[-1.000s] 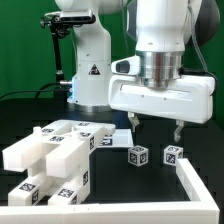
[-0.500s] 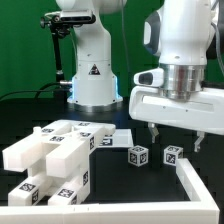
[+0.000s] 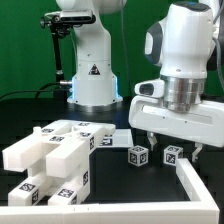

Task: Assemble chair

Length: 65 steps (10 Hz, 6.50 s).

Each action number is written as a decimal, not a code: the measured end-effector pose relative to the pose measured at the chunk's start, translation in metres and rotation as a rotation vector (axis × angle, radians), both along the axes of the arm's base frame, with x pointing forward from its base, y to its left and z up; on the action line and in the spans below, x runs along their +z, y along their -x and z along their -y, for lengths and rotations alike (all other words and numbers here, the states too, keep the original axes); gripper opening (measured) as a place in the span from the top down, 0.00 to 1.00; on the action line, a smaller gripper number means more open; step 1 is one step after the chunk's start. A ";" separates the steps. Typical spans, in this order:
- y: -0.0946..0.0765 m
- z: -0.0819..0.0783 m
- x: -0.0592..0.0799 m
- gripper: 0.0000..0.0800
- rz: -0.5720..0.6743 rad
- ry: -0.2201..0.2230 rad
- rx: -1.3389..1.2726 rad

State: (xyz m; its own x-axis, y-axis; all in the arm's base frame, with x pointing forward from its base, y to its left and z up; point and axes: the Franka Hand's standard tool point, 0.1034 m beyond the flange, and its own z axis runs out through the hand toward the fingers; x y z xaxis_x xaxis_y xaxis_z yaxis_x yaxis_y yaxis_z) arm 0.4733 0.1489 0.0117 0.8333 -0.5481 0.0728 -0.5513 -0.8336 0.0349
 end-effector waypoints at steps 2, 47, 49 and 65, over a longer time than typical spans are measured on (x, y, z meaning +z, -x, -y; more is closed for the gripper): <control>0.000 0.000 0.000 0.47 0.000 0.000 0.000; -0.113 0.192 0.119 0.64 0.005 0.011 0.443; -0.112 0.193 0.118 0.64 0.002 0.012 0.443; -0.114 0.200 0.107 0.64 0.012 0.038 0.406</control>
Offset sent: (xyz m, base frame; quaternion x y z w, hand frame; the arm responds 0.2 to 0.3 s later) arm -0.0023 -0.0024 -0.0003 0.0010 0.0029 -0.0055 1.0000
